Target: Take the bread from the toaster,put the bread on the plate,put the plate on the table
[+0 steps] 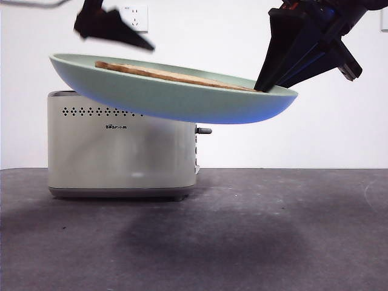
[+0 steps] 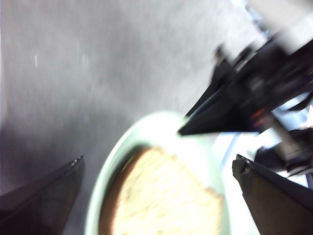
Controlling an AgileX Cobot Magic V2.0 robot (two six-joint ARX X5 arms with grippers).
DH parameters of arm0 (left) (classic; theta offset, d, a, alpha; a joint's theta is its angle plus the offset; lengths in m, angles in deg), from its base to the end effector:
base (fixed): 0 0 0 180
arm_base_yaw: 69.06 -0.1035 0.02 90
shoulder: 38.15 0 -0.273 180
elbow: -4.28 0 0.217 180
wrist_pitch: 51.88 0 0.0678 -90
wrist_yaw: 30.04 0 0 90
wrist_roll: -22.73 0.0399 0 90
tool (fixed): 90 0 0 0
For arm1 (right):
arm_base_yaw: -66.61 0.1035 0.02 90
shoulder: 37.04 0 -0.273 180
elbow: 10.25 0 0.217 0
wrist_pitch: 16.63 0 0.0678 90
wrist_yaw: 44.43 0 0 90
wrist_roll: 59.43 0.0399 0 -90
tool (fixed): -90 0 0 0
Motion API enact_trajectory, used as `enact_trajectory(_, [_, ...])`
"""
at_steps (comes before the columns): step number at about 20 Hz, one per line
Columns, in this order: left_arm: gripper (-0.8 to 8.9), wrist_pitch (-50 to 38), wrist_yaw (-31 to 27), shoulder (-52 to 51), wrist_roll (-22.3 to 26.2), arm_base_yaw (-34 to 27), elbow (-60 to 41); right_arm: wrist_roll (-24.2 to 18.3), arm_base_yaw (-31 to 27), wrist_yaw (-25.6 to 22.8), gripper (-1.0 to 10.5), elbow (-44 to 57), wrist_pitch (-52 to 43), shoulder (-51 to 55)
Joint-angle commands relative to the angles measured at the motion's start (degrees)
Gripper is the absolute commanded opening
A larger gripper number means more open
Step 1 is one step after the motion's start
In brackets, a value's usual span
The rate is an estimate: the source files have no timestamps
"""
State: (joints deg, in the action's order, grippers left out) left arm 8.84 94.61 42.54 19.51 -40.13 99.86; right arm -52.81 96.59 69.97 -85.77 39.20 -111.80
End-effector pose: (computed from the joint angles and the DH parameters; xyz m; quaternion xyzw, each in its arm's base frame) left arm 0.2128 -0.1435 0.3565 -0.0414 0.4024 -0.4741 0.7821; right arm 0.1865 0.1266 0.2844 0.0231 0.4844 0.3778 0.7887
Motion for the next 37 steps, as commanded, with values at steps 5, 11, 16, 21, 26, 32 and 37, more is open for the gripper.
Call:
enact_trajectory(5, [4.89,6.56,-0.02,-2.51,3.28,-0.07,14.14,0.0,-6.16,-3.91,-0.2,0.09,-0.66,0.33])
enact_trajectory(11, [-0.08,14.51,-0.11,-9.86,7.89,-0.04,16.17,-0.81,-19.06,-3.93,-0.2,0.09,-0.7,-0.42])
enact_trajectory(16, [-0.09,17.25,-0.57,-14.29,9.46,-0.04,16.17,-2.29,-24.61,-3.82,-0.2,0.09,-0.63,-7.37])
enact_trajectory(21, [-0.09,19.58,-5.44,-15.43,9.53,-0.04,16.17,-3.63,-24.74,-3.8,-0.2,0.09,-2.16,-18.53])
enact_trajectory(26, [-0.09,20.98,-6.23,-15.43,10.14,-0.04,16.17,-4.2,-24.74,-3.8,-0.2,0.09,-4.87,-25.66])
enact_trajectory(32, [-0.09,20.98,-6.99,-15.43,10.14,-0.04,16.17,-5.88,-24.74,-3.93,1.5,0.09,-5.49,-28.13])
enact_trajectory(37, [-0.09,20.96,-7.89,-15.43,10.45,-0.04,16.17,-6.32,-24.74,-3.8,4.2,0.09,-4.72,-20.87])
